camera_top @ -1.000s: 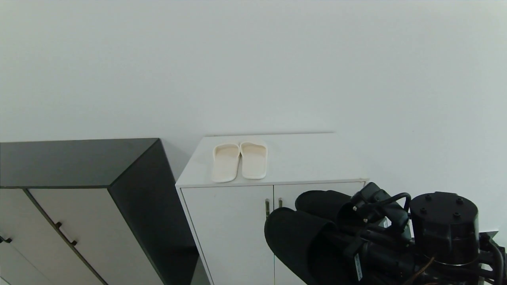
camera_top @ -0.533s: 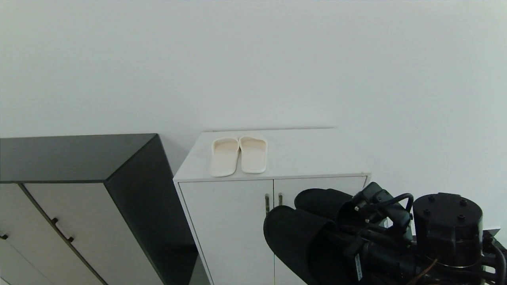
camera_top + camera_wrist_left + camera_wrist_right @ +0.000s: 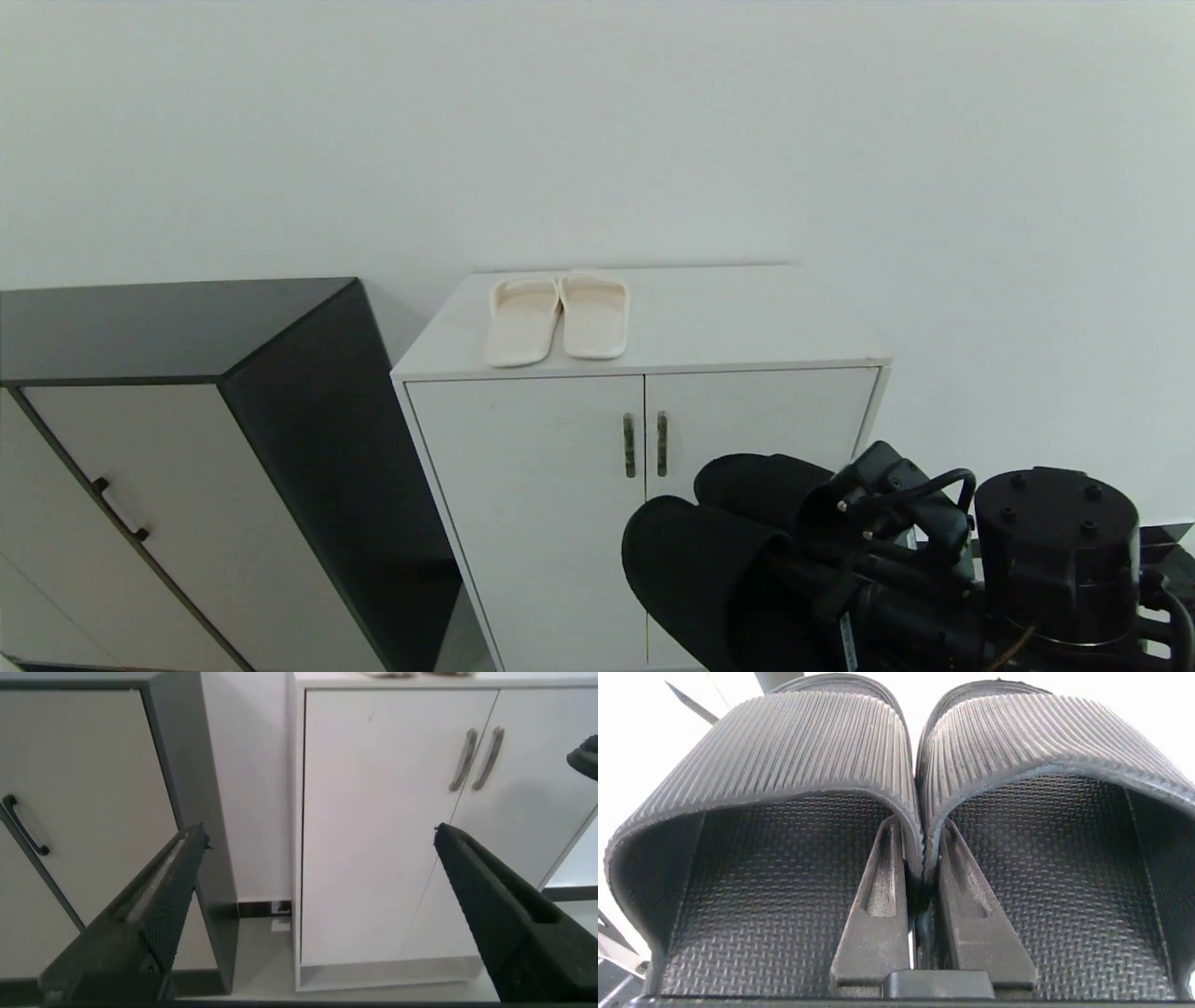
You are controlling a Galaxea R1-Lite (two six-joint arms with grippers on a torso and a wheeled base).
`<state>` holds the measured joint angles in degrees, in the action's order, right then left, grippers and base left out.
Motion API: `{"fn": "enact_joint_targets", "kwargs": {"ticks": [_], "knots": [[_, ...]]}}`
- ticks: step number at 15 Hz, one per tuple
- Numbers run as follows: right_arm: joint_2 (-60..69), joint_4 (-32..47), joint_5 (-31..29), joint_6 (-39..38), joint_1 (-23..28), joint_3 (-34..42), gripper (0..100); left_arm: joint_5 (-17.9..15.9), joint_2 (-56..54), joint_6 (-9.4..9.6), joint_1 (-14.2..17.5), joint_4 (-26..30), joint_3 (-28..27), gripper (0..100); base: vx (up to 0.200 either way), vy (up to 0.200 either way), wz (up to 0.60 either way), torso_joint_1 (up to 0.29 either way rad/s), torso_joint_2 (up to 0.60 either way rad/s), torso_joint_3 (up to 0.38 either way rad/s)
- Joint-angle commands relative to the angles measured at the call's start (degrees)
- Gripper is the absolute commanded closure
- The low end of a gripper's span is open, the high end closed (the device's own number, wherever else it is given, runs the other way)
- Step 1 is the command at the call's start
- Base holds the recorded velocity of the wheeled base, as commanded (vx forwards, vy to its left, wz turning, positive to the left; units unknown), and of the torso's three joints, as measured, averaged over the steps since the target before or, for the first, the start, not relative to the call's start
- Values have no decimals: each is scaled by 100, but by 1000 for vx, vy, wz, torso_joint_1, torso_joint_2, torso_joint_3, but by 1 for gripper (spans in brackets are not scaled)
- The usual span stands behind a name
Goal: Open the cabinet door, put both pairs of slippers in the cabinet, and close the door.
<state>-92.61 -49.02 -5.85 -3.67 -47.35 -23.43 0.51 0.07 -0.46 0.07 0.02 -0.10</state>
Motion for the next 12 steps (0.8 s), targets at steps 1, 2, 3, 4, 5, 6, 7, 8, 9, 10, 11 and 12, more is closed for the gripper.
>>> {"fn": "enact_joint_targets", "kwargs": {"ticks": [1,2,3,4,5,6,7,8,9,10,11,12], "knots": [[-73,6,-4,7,-2,32,100,2,-7,-6,1,-2,1,0,0,0,0,-222,530,310],[-90,-2,5,7,-2,40,100,2,1,2,1,-2,1,0,0,0,0,-217,530,310],[-90,-2,-4,7,-2,49,100,2,1,2,1,6,1,0,0,0,0,-198,515,320],[-99,-2,5,-2,-2,49,100,-7,1,11,1,6,1,0,0,0,0,-183,510,310],[-134,-2,5,-2,-2,75,100,-7,1,38,1,15,1,0,0,0,0,-193,505,320],[-169,-2,14,-2,-2,84,100,-16,1,55,1,15,1,0,0,0,0,-178,505,320],[-187,-2,14,-2,-2,84,100,-16,1,73,1,15,1,0,0,0,0,-173,505,330],[-240,-11,14,-2,-2,84,100,-7,1,64,1,15,1,0,0,0,0,-173,486,320],[-249,-11,14,-2,-2,84,100,-7,1,55,1,15,1,0,0,0,0,-159,491,325],[-257,-11,14,-2,-2,84,100,-7,1,46,1,15,1,0,0,0,0,-159,481,310],[-266,-11,14,7,-2,84,100,-7,1,29,1,15,1,0,0,0,0,-159,471,320],[-257,-11,14,24,-2,84,100,-16,1,38,1,15,-8,0,0,0,0,-154,466,325]]}}
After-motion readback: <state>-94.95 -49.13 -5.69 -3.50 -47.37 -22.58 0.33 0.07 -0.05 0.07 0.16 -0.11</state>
